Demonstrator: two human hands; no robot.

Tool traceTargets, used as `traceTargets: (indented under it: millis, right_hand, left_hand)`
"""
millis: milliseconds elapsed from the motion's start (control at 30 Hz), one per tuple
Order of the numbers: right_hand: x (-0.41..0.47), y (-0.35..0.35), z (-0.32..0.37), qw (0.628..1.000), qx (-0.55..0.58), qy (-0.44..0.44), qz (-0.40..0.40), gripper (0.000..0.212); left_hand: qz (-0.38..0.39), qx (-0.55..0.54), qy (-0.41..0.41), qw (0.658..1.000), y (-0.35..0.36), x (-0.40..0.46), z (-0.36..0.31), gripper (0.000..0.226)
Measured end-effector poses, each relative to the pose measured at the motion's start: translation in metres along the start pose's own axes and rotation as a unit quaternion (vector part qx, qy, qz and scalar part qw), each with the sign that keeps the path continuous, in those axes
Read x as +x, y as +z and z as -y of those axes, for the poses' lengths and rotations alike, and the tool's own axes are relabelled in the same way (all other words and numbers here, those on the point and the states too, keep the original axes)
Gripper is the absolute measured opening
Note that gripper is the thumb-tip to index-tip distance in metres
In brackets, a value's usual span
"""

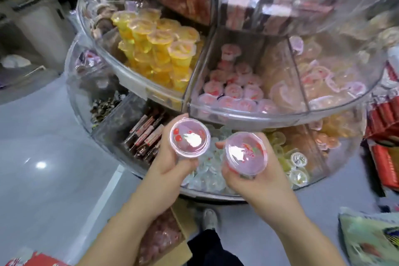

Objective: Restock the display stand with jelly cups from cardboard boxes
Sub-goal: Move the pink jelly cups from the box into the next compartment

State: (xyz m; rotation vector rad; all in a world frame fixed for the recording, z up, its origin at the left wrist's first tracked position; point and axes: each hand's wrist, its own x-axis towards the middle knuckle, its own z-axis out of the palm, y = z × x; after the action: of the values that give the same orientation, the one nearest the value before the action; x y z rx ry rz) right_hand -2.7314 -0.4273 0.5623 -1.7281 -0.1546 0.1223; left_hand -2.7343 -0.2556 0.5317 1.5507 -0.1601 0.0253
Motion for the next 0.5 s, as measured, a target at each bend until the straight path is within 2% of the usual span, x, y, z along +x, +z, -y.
traceTargets:
  millis: [133, 267, 400, 500]
  right_hand:
    - [0.035, -0.050, 0.010, 0.997, 0.027, -0.028, -0.061, 0.044]
    - [0.082, -0.092, 0.022, 0.996, 0.038, -0.039, -0.064, 0.053]
    - [0.143, -0.112, 0.022, 0.994, 0.091, 0.053, -0.014, 0.039]
    - [0.194, -0.105, 0.009, 0.985, 0.115, 0.126, -0.032, 0.031]
  left_hand:
    - [0.029, 0.025, 0.028, 0.999, 0.031, 0.045, -0.022, 0.045]
    - [-0.061, 0.082, 0.033, 0.994, 0.056, 0.094, -0.032, 0.047]
    - [-0.125, 0.114, 0.016, 0.986, 0.074, 0.147, -0.027, 0.049]
    - [-0.152, 0.144, -0.020, 0.978, 0.080, 0.183, -0.015, 0.045]
